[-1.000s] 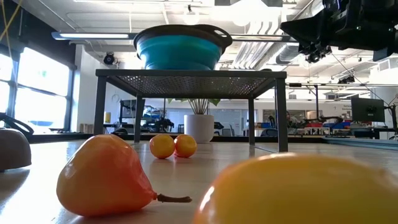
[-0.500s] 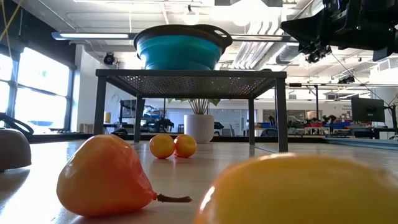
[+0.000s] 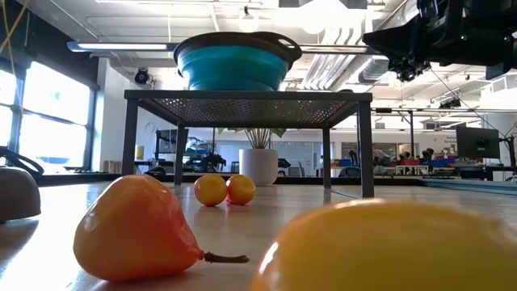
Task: Pick & Place Fruit
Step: Put the kiwi into the blue strainer bowl on the shelf
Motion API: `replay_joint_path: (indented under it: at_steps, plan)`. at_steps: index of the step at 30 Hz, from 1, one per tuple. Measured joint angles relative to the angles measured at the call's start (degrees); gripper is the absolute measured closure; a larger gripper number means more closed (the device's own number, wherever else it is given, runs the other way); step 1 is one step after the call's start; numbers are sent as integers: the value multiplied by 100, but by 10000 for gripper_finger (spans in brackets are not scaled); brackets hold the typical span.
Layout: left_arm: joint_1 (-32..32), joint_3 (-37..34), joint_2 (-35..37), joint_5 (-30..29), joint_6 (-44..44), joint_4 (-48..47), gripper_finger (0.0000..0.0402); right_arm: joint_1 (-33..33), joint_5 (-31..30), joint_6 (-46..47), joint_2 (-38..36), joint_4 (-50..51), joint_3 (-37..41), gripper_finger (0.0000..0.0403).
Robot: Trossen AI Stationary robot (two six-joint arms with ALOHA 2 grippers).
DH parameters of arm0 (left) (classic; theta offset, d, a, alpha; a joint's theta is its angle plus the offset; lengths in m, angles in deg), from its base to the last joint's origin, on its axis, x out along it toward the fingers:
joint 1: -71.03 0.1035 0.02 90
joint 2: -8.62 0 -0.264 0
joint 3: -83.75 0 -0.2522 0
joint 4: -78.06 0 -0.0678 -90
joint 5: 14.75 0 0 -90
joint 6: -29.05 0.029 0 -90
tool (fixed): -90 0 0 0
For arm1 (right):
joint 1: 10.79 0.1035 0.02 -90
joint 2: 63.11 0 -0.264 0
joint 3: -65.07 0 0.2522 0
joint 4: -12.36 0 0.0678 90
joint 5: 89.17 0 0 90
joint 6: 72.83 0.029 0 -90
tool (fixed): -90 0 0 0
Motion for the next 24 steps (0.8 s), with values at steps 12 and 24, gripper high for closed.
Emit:
replay_joint_path:
  at_steps: [12, 24]
  plan:
    - [425, -1312, 1472, -918, 1575, 58, 190, 0, -932, 809, 0, -101, 0, 401]
    - [363, -1737, 1600, -598, 1721, 1410, 190, 0, -866, 793, 0, -136, 0, 401]
